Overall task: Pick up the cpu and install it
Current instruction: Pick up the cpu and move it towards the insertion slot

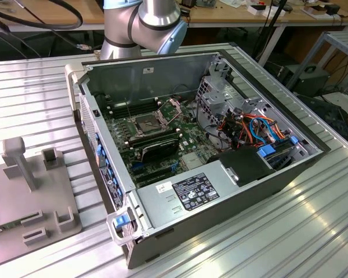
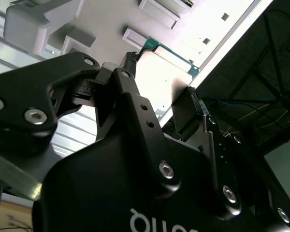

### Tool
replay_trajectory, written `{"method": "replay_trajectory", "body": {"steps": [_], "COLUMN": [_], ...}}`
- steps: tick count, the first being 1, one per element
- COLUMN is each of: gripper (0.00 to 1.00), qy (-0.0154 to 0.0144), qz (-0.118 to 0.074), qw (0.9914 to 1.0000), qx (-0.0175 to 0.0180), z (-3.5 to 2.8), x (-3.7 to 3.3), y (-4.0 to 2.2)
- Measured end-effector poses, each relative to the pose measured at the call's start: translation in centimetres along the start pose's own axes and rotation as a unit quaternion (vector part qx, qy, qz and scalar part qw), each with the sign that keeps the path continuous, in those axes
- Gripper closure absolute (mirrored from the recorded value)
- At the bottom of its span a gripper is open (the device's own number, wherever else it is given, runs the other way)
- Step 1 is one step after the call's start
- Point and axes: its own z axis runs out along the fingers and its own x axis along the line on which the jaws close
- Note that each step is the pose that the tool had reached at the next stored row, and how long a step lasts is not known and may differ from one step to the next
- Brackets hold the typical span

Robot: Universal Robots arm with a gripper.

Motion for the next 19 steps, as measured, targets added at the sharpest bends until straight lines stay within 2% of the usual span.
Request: {"method": "replay_trajectory", "body": {"steps": [19], "gripper": [0.45], "qy": [0.0000], "qz": [0.000], "qw": [1.00000], "qx": [0.0000], "z": [-3.00], "x": [0.03], "y": [0.06]}}
